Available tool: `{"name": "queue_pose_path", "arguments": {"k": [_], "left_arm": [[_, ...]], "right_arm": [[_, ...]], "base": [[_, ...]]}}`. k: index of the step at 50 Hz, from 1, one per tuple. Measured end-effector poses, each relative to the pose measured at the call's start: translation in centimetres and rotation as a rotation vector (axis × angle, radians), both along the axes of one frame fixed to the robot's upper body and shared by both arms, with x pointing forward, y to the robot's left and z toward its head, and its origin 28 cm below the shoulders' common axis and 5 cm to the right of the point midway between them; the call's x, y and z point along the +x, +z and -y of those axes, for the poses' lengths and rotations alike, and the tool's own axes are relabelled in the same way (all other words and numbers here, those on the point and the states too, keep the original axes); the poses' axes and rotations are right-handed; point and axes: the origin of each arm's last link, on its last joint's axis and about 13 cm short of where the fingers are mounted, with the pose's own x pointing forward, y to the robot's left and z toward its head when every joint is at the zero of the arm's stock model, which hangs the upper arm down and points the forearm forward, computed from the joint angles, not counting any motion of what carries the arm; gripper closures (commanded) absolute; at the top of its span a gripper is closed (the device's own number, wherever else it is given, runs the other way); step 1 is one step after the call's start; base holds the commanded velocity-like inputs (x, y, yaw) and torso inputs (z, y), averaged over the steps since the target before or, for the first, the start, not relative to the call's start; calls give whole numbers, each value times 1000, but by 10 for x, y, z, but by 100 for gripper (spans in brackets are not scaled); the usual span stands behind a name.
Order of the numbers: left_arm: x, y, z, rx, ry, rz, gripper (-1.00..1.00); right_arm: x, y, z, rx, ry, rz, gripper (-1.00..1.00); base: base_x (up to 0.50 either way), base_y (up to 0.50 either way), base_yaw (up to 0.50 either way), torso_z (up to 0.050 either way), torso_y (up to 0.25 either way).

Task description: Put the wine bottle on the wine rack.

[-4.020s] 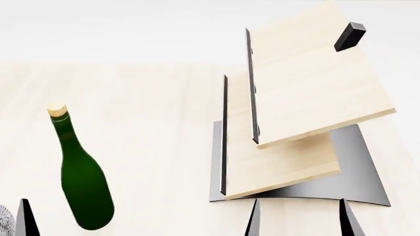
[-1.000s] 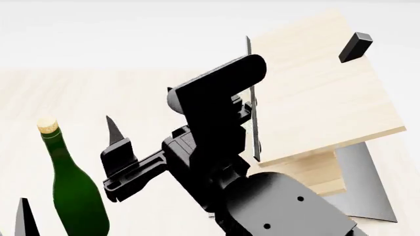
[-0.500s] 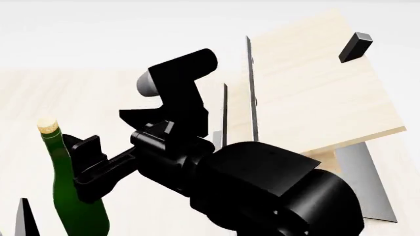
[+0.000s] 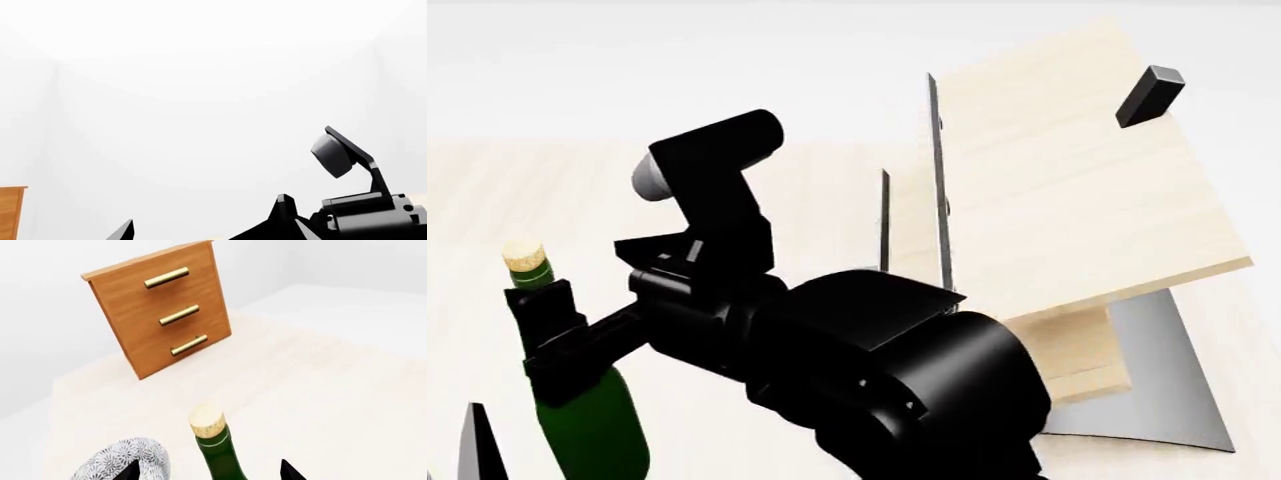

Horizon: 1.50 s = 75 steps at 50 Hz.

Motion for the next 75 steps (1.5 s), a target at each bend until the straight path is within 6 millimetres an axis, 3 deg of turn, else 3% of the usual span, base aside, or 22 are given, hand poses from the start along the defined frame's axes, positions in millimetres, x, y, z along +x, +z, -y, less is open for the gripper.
{"name": "queue_pose_path", "arguments": {"k": [28,40,41,60,66,75], "left_arm": [[0,0,0,-1,-4,1,-100],[0,0,1,-1,-5,1,-100],[0,0,1,-1,-5,1,-100],[-1,0,1,1,-8,0,-100],[0,-1,1,1,-10,-2,-100],[0,-1,2,2,-11,-3,-100]], "right_arm": [[25,-30,-45,22,17,-1,-100],[30,-39,-48,33,-11,-3,-100],[31,-39,-47,36,-15,-1,100],[37,-35,-42,69,-68,-3,100],[39,-17,-35,92,-89,23,100],[41,25,-13,168,-165,83,100]], "base": [[0,0,0,0,0],[0,0,0,0,0],[0,0,0,0,0],[0,0,0,0,0],[0,0,0,0,0],[0,0,0,0,1]]}}
